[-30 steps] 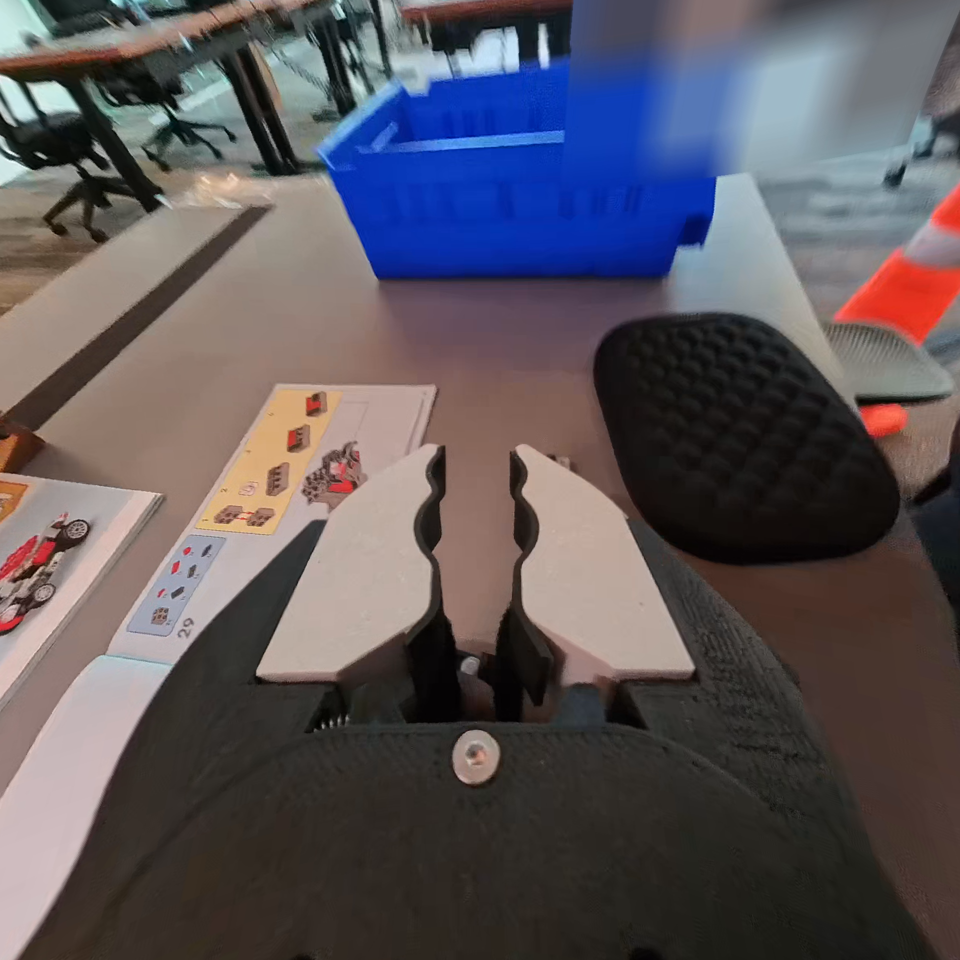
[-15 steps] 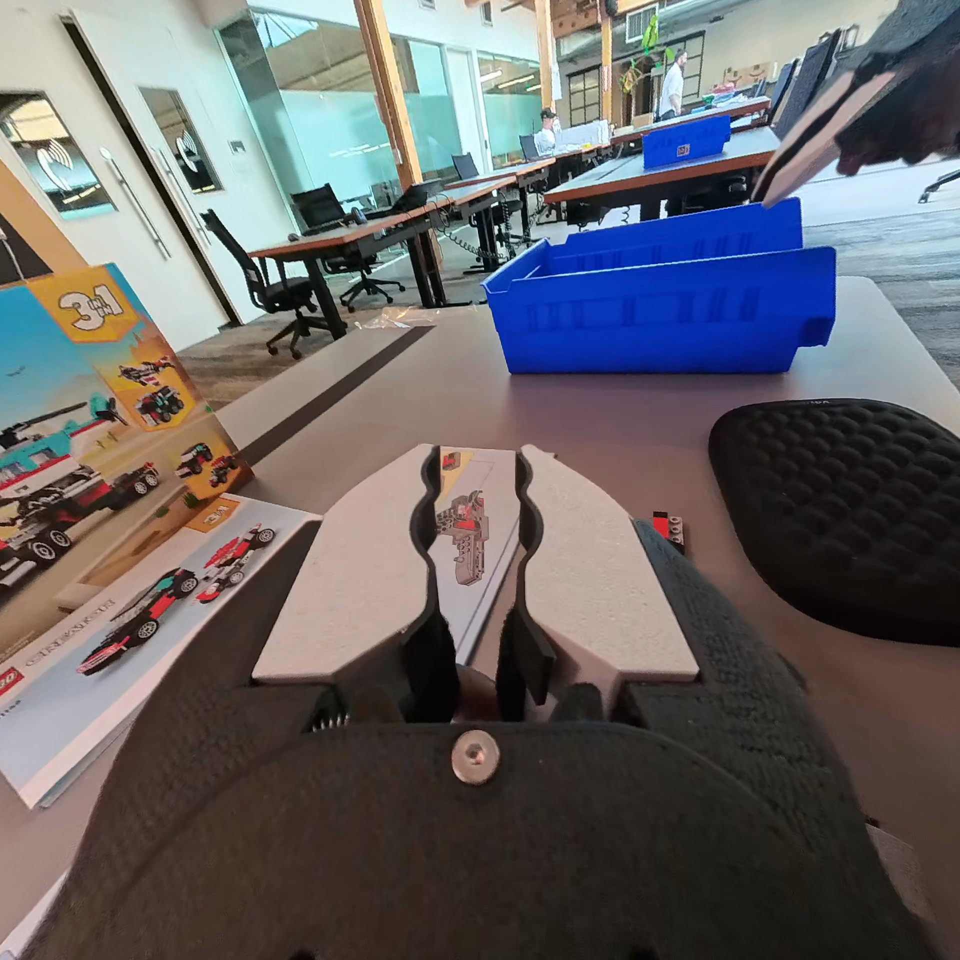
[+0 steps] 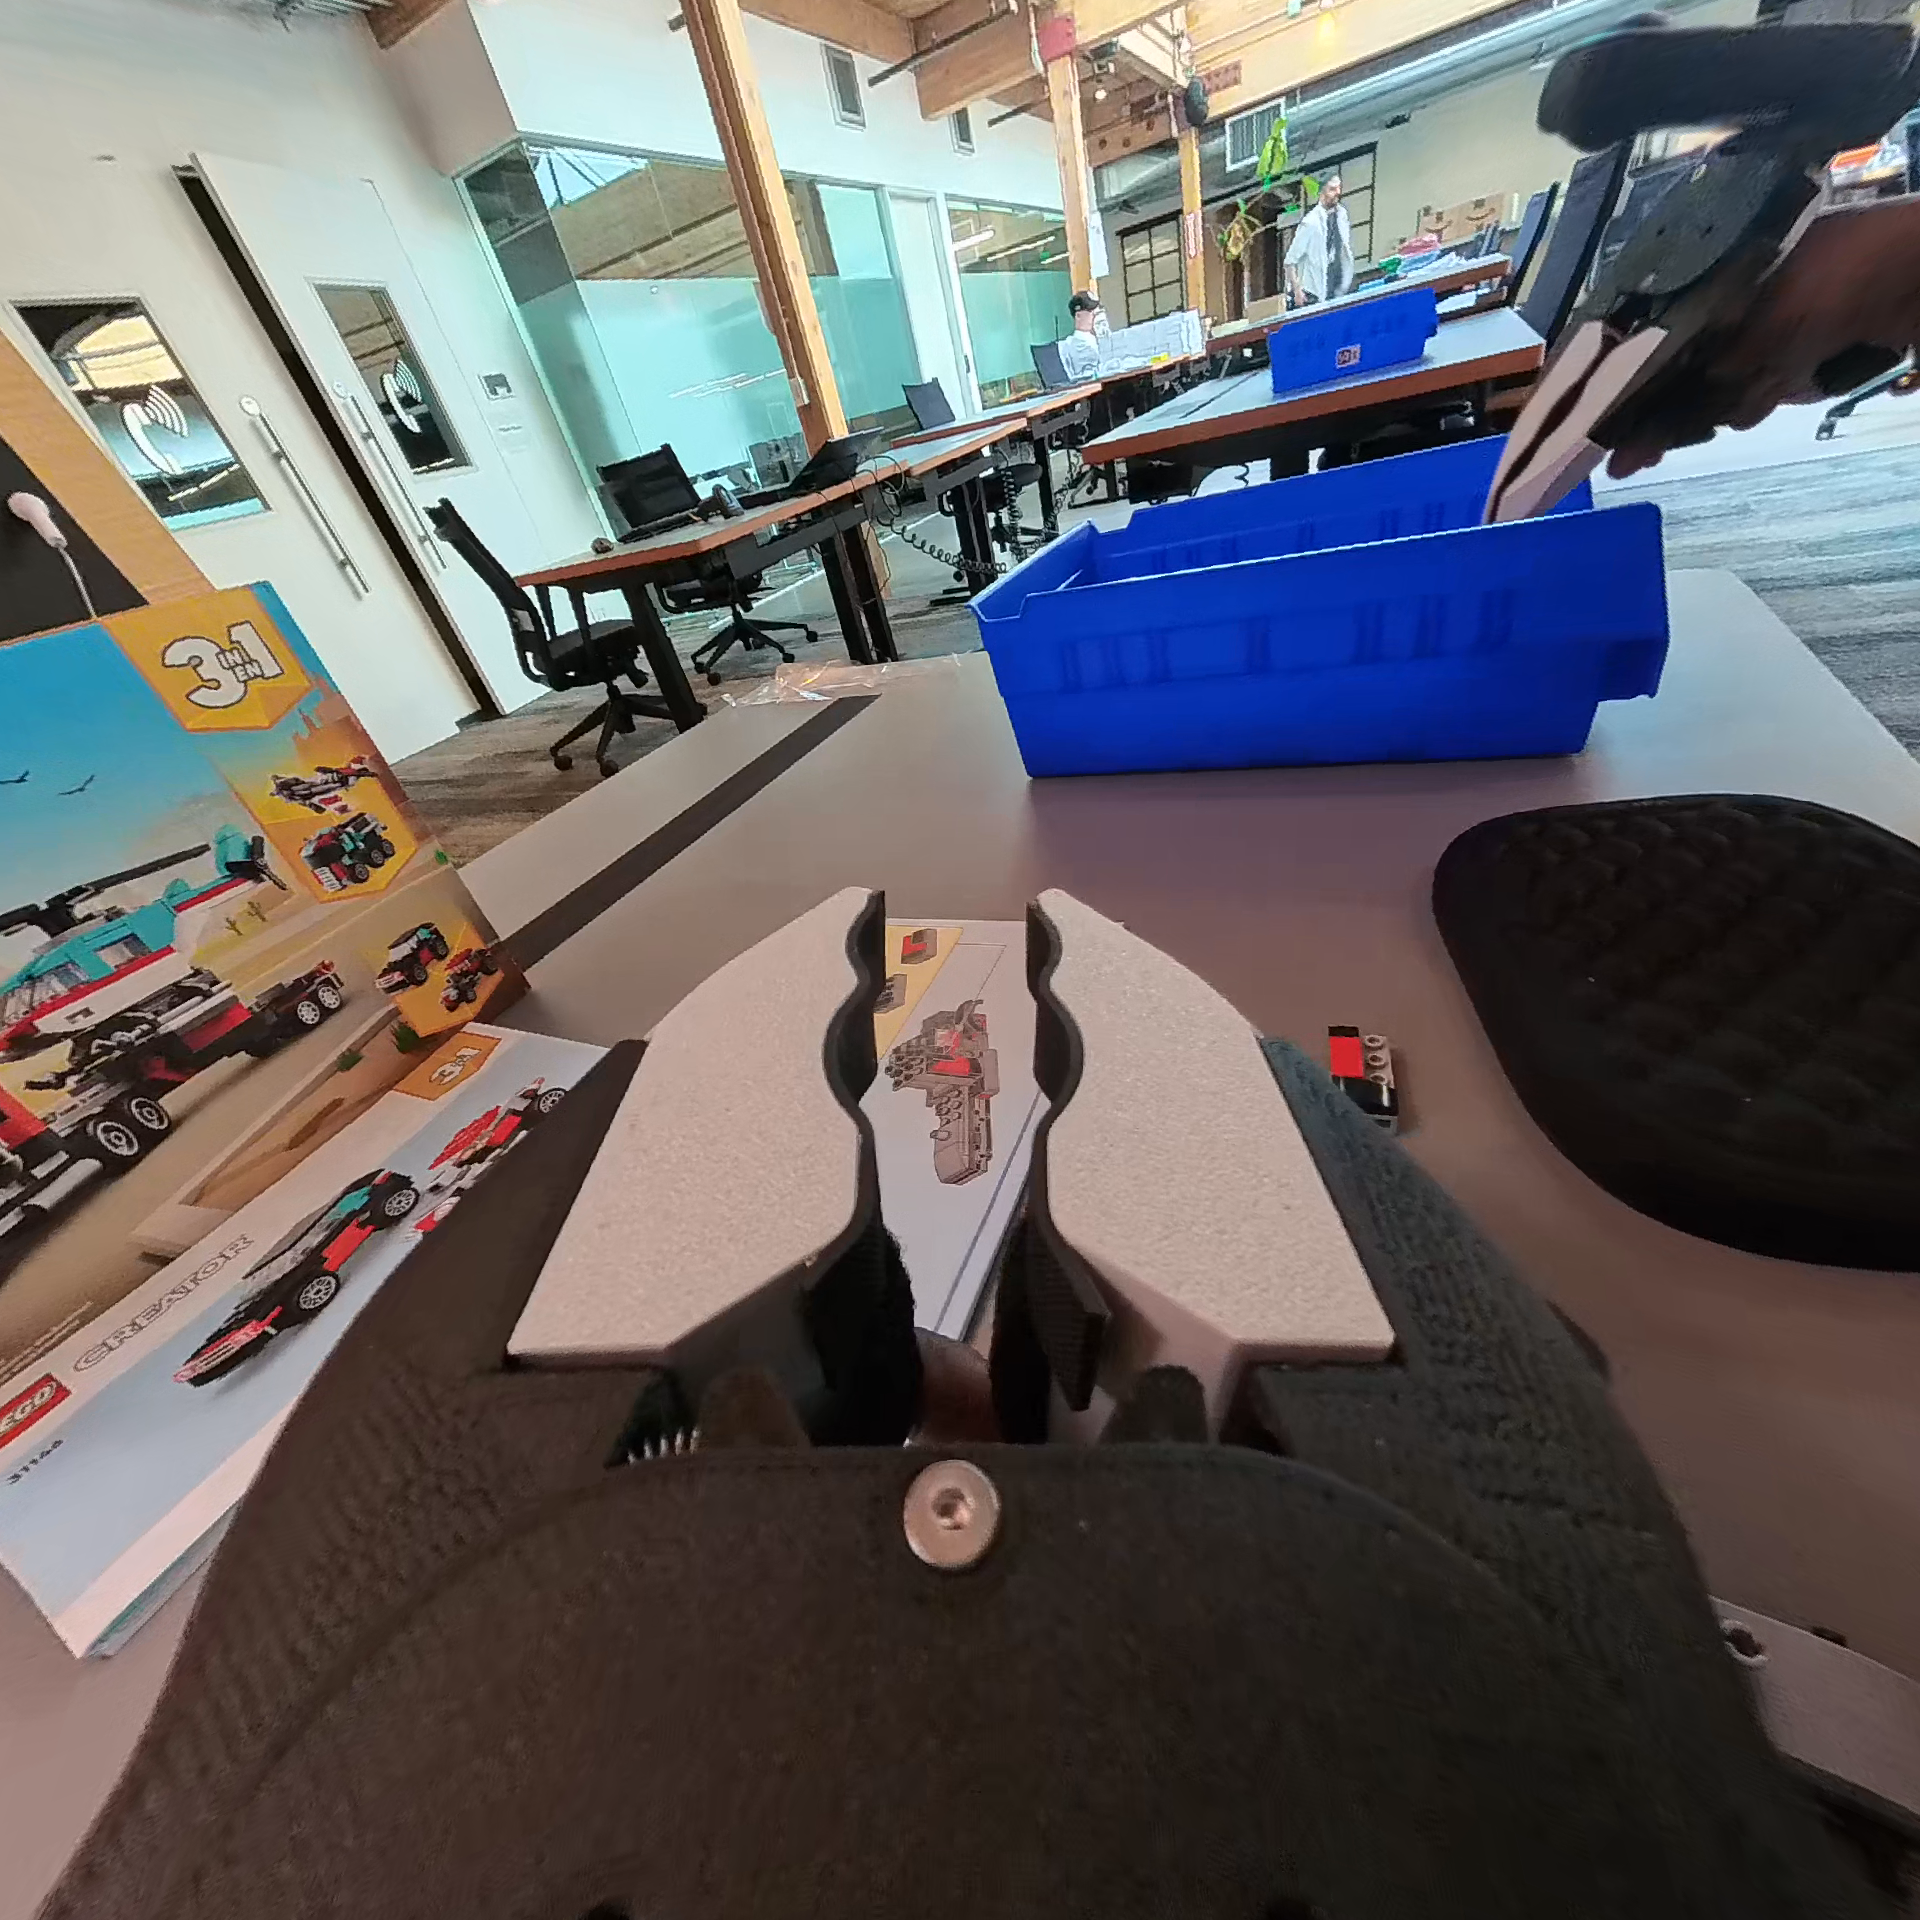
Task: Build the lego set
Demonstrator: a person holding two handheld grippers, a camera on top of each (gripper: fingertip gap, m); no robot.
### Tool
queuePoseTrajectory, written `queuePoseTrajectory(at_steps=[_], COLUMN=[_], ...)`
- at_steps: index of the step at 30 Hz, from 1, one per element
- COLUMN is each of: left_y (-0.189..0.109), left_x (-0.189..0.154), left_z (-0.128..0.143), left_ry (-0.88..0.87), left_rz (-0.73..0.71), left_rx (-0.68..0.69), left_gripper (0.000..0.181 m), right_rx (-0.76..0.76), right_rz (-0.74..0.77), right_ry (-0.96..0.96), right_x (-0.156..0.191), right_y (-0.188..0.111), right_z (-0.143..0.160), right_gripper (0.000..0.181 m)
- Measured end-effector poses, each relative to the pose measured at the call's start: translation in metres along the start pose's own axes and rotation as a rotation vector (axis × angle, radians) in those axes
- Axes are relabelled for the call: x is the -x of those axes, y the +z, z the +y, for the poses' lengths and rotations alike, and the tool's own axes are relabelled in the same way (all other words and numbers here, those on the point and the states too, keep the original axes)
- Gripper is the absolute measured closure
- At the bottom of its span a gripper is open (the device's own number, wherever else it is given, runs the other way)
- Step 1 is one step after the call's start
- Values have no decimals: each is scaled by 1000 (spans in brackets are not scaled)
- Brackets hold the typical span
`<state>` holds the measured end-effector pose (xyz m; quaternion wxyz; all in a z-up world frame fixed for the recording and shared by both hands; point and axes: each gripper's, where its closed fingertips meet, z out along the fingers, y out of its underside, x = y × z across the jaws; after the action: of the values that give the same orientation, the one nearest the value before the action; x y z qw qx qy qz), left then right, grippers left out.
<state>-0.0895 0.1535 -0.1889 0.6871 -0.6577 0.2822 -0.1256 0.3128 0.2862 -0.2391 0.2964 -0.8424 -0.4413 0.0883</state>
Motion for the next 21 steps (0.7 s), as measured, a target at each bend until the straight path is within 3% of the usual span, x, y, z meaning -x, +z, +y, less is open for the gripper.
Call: queuePoseTrajectory(at_steps=[10, 17, 21], left_y=[-1, -3, -4], left_x=[7, 10, 12], left_z=[2, 7, 5], left_ry=[9, 7, -12], left_rz=[-26, -42, -57], left_rx=[0, 28, 33], left_gripper=[156, 156, 156], right_rx=[152, 109, -15], right_rz=[-85, -220, -267], right_ry=[2, -126, -165], right_x=[0, 29, 37], right_y=[4, 29, 48], right_z=[25, -2, -36], right_gripper=[170, 157, 141])
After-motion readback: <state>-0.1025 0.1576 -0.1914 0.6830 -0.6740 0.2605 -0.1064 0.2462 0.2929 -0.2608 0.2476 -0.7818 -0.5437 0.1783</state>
